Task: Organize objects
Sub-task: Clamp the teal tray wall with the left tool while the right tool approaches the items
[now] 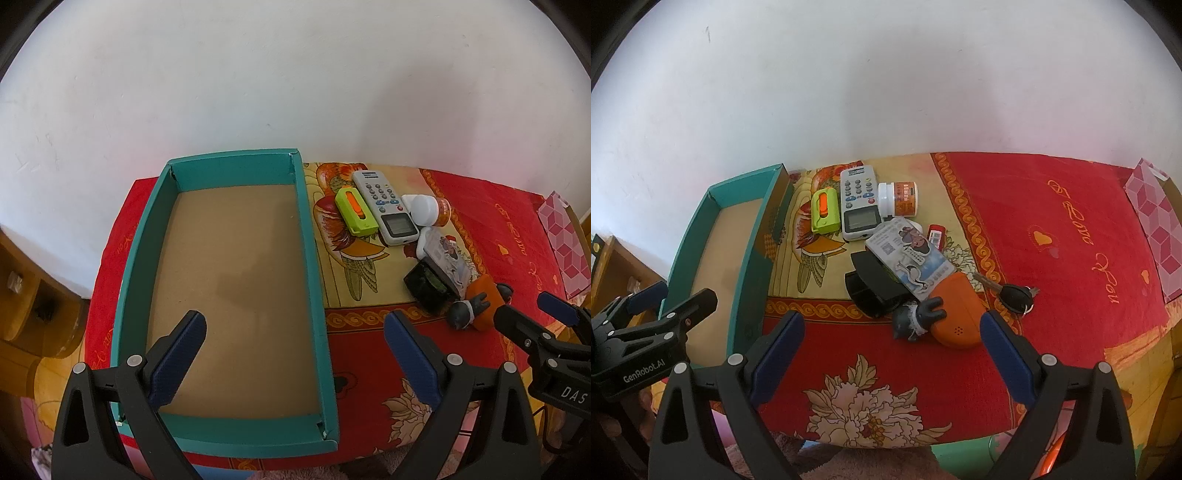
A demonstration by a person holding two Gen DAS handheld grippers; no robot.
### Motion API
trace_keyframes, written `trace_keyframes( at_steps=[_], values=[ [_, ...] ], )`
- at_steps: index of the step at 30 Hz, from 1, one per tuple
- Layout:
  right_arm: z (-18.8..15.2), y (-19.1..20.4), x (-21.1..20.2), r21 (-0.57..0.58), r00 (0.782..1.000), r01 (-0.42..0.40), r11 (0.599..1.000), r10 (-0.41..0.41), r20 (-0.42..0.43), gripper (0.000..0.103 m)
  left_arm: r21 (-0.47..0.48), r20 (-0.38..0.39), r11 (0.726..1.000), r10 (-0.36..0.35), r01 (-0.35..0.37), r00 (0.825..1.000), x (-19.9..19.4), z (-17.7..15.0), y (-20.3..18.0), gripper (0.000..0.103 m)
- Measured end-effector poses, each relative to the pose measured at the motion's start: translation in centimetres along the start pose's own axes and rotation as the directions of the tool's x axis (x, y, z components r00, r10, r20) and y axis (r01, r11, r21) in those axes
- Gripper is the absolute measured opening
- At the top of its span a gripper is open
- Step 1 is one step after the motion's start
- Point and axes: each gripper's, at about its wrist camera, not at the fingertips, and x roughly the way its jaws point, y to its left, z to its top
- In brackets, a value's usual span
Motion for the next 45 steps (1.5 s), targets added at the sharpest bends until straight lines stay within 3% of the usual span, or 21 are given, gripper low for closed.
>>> trace_keyframes(
  at_steps=[32,45],
  values=[
    [-0.3,0.8,1.2,-0.005,1.000,0.011,1.000,-0.011,-0.025,0.097,-0.009,-0.024,1.000,0.004,-0.004,1.000,0.7,0.2,1.0,0.099],
    [-0.5,-0.4,1.9,-0.056,0.997,0.042,0.998,-0.046,-0.057,0.097,-0.039,-0.044,0.999,0.029,-0.031,0.999,1.2,0.2,3.4,0.099]
  ],
)
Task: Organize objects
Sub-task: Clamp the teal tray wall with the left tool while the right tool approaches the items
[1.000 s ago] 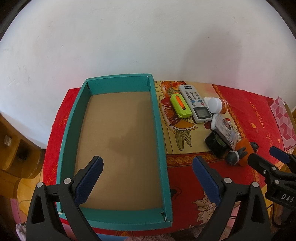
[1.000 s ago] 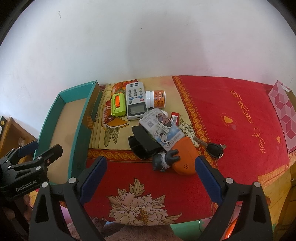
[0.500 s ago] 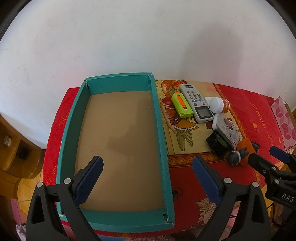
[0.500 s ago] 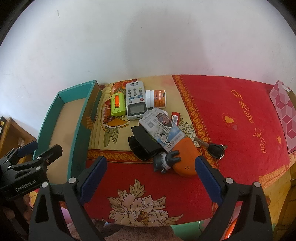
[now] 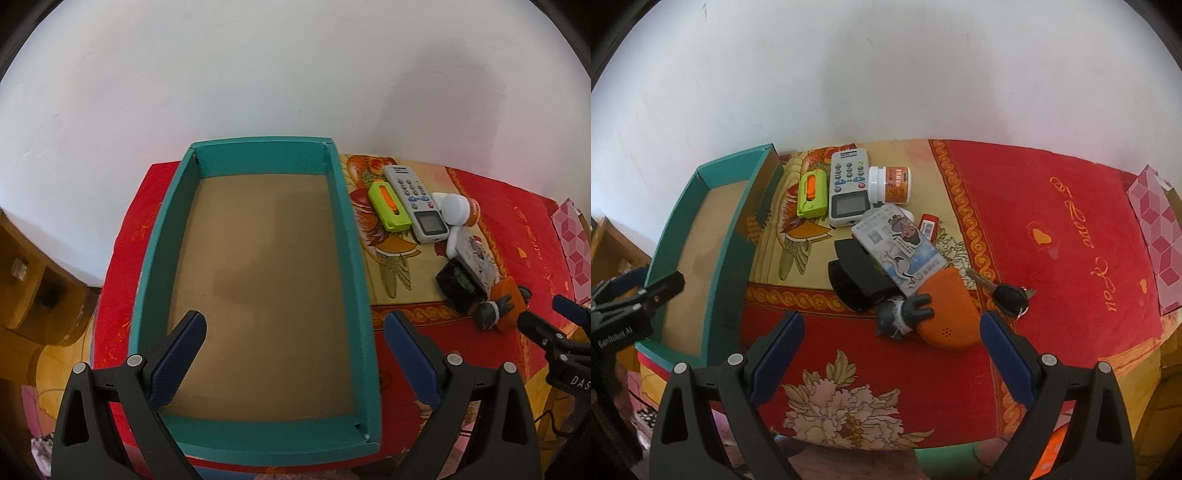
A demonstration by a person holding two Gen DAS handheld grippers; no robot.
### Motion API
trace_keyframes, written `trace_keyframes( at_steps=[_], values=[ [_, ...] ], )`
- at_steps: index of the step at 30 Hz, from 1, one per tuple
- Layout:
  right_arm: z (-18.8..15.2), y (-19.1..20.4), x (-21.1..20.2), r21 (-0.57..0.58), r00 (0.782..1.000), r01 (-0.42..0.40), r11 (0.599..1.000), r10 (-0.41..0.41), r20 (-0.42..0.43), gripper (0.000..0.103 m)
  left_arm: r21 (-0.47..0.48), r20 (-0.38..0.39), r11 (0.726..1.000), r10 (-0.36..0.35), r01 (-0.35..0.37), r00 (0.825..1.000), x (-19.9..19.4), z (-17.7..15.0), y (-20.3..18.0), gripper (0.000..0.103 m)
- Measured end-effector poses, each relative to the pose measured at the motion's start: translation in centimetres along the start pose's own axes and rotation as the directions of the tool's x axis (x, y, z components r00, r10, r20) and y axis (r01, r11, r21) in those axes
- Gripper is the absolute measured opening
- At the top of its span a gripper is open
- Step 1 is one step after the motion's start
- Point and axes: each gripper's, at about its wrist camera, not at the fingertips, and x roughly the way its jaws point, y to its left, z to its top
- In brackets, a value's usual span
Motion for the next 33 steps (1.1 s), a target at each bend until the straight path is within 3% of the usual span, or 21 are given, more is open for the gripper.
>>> trace_keyframes(
  at_steps=[7,17,21,26,28,30,33],
  values=[
    [-0.3,-1.6,0.1,0.008,1.000,0.015,1.000,-0.015,-0.008,0.097,-0.028,0.014,0.997,0.068,-0.068,0.998,0.1,0.1,3.4,0.099],
    [-0.9,-3.3,0.6,0.057,0.999,0.012,0.998,-0.011,-0.031,0.097,-0.097,-0.056,0.984,0.146,-0.151,0.988,2.3,-1.6,9.2,0.095],
    [-0.8,-3.0,1.1,0.071,0.999,0.003,0.997,0.000,-0.043,0.097,-0.138,-0.092,0.979,0.141,-0.153,0.986,3.2,-2.4,11.0,0.083],
    [-0.7,-2.1,1.4,0.064,0.999,0.003,0.998,0.000,-0.045,0.097,-0.146,-0.130,0.979,0.124,-0.143,0.984,4.3,-3.3,12.0,0.074],
    [-0.7,-1.8,1.4,0.065,0.999,0.005,0.998,-0.002,-0.045,0.097,-0.143,-0.138,0.982,0.102,-0.122,0.985,4.5,-3.7,12.1,0.062],
    [-0.9,-1.6,1.4,0.068,0.999,0.004,0.998,-0.001,-0.045,0.097,-0.136,-0.147,0.985,0.084,-0.104,0.986,4.9,-3.8,12.1,0.044],
    [-1.2,-1.3,1.4,0.070,0.999,0.013,0.997,-0.009,-0.050,0.097,-0.125,-0.161,0.987,0.076,-0.097,0.984,5.3,-4.1,12.1,0.027]
  ],
)
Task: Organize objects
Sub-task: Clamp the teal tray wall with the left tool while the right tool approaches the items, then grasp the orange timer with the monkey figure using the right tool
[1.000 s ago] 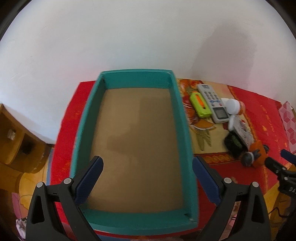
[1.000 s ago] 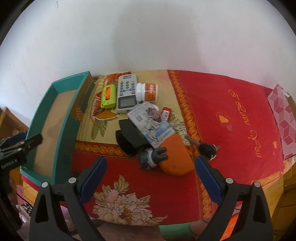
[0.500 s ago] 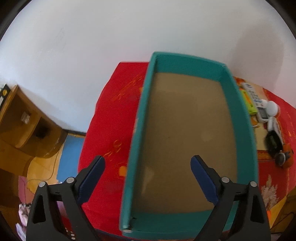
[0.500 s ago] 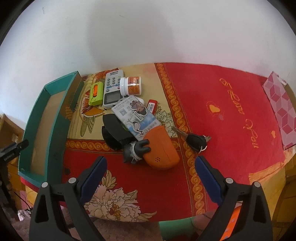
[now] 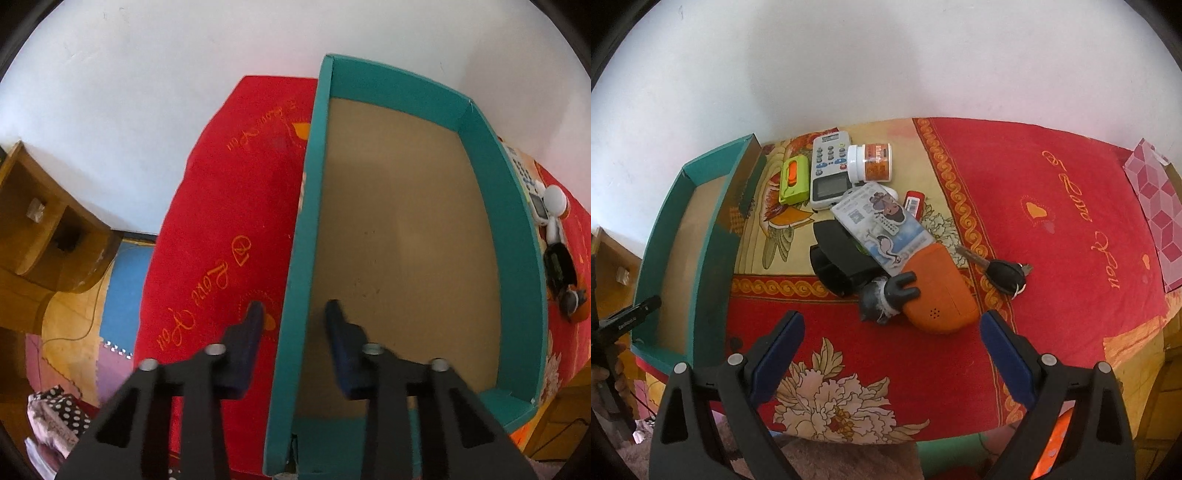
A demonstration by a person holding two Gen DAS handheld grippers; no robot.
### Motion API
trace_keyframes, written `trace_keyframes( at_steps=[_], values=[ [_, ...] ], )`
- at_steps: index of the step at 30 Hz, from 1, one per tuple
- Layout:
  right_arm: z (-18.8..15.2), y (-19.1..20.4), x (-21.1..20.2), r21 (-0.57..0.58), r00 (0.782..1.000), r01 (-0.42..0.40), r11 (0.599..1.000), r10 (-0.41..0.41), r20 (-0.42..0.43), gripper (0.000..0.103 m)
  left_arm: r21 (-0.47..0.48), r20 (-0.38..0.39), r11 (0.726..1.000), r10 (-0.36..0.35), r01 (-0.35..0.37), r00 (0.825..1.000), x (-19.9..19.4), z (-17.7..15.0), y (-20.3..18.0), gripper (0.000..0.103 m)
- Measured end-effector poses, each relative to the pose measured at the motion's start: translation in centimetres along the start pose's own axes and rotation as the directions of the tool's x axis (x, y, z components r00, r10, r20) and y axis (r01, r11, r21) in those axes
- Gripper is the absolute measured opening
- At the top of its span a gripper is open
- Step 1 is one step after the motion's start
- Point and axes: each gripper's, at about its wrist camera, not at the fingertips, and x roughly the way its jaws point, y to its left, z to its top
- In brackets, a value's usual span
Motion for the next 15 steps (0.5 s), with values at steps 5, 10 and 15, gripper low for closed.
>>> trace_keyframes(
  at_steps=[5,10,15],
  values=[
    [-0.7,-0.5,0.0,0.032,0.999,0.033,0.999,-0.033,-0.005,0.097,0.064,0.021,0.998,0.001,-0.002,1.000,0.0,-0.4,-0.7,0.021],
    [-1.3,-0.7,0.1,0.036,0.998,0.067,0.997,-0.067,-0.005,0.096,0.085,0.038,0.996,-0.008,0.005,0.999,0.0,-0.5,-0.6,0.021],
    [-1.5,0.8,0.3,-0.072,0.996,0.085,0.994,-0.085,0.008,0.091,0.089,0.039,0.996,-0.006,0.003,0.999,-0.1,-0.3,-0.8,0.021]
  ],
)
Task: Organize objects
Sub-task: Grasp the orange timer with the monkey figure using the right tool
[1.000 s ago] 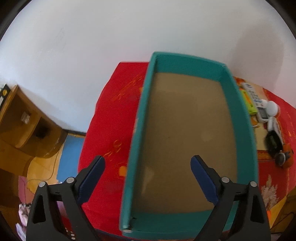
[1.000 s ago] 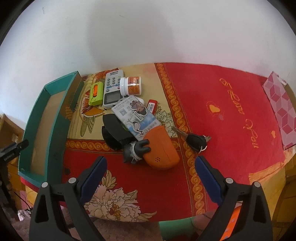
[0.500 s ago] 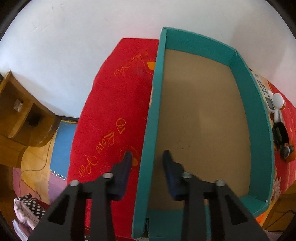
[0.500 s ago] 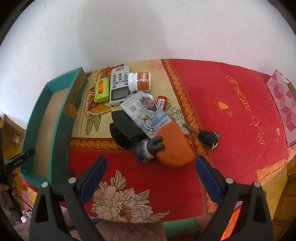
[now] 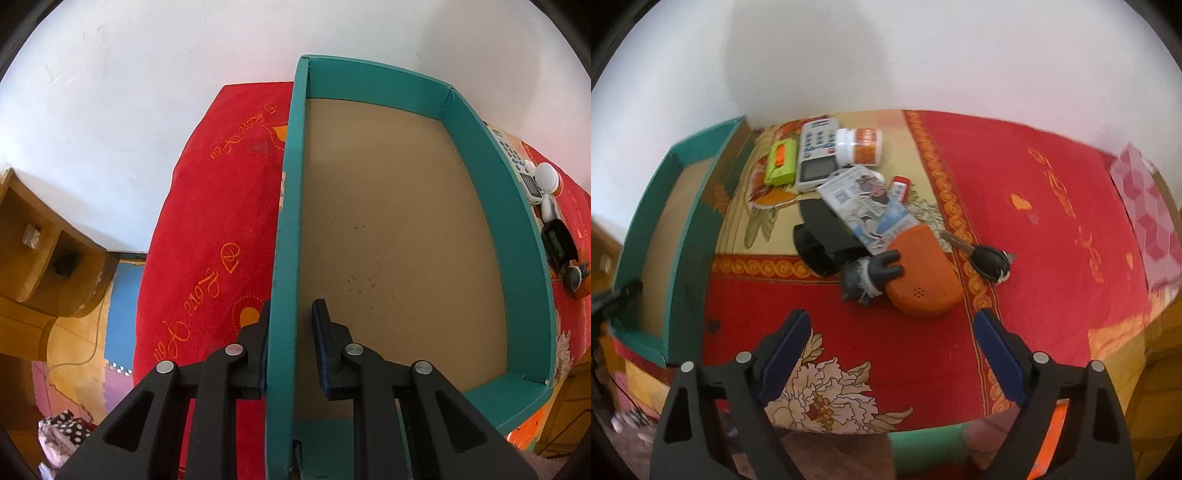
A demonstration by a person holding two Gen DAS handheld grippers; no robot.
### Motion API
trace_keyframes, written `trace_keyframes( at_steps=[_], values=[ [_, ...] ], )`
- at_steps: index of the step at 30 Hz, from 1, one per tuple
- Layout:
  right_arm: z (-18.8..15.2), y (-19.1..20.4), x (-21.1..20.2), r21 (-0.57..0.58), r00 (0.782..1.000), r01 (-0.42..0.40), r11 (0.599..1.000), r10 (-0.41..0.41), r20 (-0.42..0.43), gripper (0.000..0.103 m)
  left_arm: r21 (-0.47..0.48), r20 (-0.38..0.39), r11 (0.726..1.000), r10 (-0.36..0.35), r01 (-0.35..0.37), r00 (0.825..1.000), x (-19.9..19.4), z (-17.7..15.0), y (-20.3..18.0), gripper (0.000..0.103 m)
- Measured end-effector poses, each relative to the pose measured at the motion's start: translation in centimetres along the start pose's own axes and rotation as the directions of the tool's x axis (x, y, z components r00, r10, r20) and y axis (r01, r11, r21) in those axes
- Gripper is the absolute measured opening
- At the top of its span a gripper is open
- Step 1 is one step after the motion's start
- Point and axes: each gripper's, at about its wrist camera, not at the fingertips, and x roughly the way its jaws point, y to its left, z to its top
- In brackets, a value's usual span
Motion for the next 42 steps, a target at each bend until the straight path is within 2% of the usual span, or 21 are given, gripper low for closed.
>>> trace_keyframes(
  at_steps=[4,8,10,15,21,25,29,34,35,37,39,42],
  values=[
    [0.0,1.7,0.9,-0.135,0.998,0.063,0.989,-0.059,0.029,0.091,-0.023,-0.006,1.000,-0.002,0.002,1.000,0.2,0.2,0.2,0.021],
    [-0.1,3.2,2.9,-0.253,0.990,0.136,0.958,-0.122,0.071,0.091,-0.045,-0.007,0.999,-0.011,0.010,1.000,0.2,0.4,0.5,0.021],
    [0.0,3.4,3.9,-0.270,0.988,0.154,0.950,-0.142,0.065,0.091,-0.053,-0.004,0.999,-0.007,0.007,1.000,0.2,0.4,0.4,0.021],
    [0.4,2.8,4.9,-0.251,0.990,0.137,0.958,-0.123,0.069,0.087,-0.061,-0.001,0.998,0.008,-0.008,1.000,0.3,0.3,0.2,0.021],
    [1.5,-0.3,4.3,-0.111,0.999,0.005,0.994,0.001,0.054,0.087,-0.068,-0.002,0.998,0.009,-0.009,1.000,0.2,0.3,0.1,0.021],
    [2.0,-3.3,3.8,0.034,0.993,-0.113,0.993,0.111,0.051,0.086,-0.069,-0.001,0.998,0.009,-0.009,1.000,0.2,0.2,0.1,0.021],
    [1.8,-6.7,3.7,0.199,0.967,-0.253,0.947,0.241,0.083,0.086,-0.073,0.001,0.997,0.008,-0.008,1.000,0.1,0.0,0.1,0.021],
    [1.4,-10.5,4.0,0.367,0.929,-0.370,0.853,0.336,0.155,0.087,-0.075,0.003,0.997,0.011,-0.011,1.000,0.0,-0.1,0.1,0.021],
    [1.4,-11.1,4.1,0.393,0.922,-0.386,0.835,0.348,0.169,0.087,-0.075,0.002,0.997,0.012,-0.011,1.000,0.0,0.0,0.1,0.021],
    [1.6,-11.7,4.1,0.408,0.919,-0.393,0.824,0.347,0.186,0.087,-0.076,0.002,0.997,0.011,-0.011,1.000,-0.1,-0.1,0.0,0.021],
    [1.7,-11.8,3.9,0.400,0.923,-0.383,0.833,0.335,0.187,0.087,-0.076,0.002,0.997,0.012,-0.012,1.000,-0.1,-0.1,0.0,0.021],
    [1.9,-11.7,3.0,0.360,0.942,-0.330,0.872,0.281,0.183,0.087,-0.076,0.001,0.997,0.014,-0.014,1.000,-0.1,-0.2,0.0,0.021]
  ],
)
